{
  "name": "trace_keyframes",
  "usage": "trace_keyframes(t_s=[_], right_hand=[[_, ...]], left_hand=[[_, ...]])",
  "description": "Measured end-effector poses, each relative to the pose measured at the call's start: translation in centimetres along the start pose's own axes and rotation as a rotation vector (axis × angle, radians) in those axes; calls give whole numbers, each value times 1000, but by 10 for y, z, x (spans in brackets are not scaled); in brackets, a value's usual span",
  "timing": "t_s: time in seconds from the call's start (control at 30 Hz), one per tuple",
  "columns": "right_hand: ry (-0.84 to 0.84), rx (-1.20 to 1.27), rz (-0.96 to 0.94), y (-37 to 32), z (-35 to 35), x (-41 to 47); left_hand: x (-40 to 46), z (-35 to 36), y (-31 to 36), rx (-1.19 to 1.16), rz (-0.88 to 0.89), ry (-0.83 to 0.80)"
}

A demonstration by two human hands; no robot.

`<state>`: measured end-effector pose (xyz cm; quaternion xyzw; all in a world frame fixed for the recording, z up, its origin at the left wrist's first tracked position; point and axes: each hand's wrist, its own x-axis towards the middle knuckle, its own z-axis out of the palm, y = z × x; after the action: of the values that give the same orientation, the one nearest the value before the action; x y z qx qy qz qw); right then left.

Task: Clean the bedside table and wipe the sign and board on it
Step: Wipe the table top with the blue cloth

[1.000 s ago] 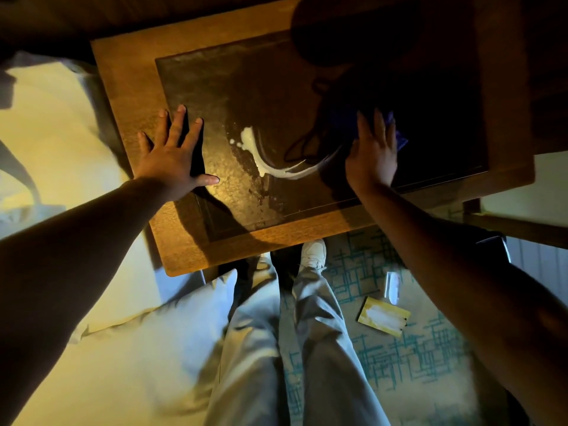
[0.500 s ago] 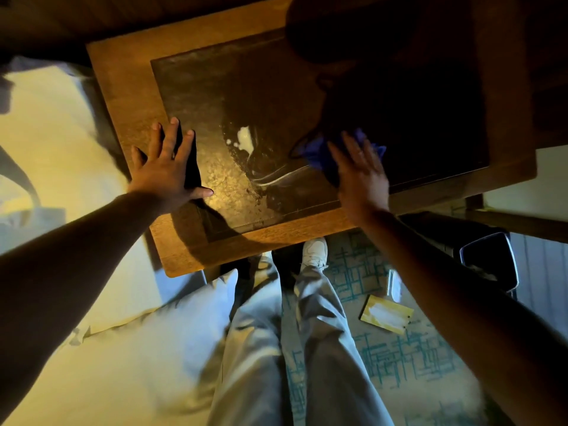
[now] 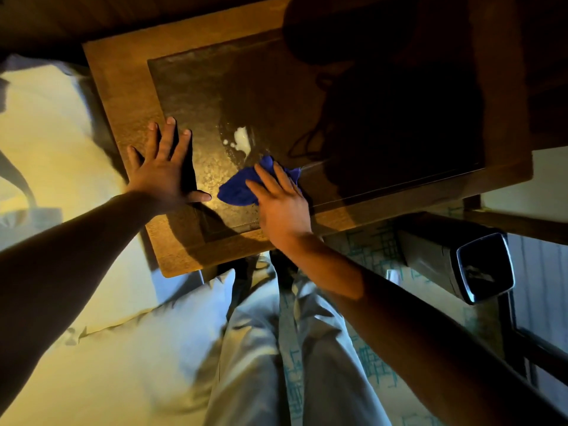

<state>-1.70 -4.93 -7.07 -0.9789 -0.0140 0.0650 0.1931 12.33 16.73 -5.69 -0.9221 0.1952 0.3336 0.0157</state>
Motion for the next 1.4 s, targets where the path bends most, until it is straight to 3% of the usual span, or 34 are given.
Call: trace_keyframes(t_s=[0.17, 0.37, 0.6, 0.7, 0.83, 1.07, 1.27, 1.4], right_hand=[[-54, -230, -77, 46, -7, -12], [84, -223, 236, 129, -53, 1], [266, -18, 627, 160, -92, 30], [219, -6, 703, 153, -75, 25], [170, 33, 589, 107, -46, 9], [-51, -22, 219, 34, -14, -36], [12, 36, 16, 42, -34, -7], [-57, 22, 114, 6, -21, 22]], left_hand=[[1, -1, 1, 7, -12, -19], [1, -2, 3, 5, -22, -17], [0, -2, 3, -12, -32, -20], [-1, -4, 5, -10, -29, -25], [-1, -5, 6, -11, -36, -21], [-3, -9, 6, -21, -39, -41], [-1, -4, 3, -20, -30, -14], [1, -8, -3, -28, 1, -59]])
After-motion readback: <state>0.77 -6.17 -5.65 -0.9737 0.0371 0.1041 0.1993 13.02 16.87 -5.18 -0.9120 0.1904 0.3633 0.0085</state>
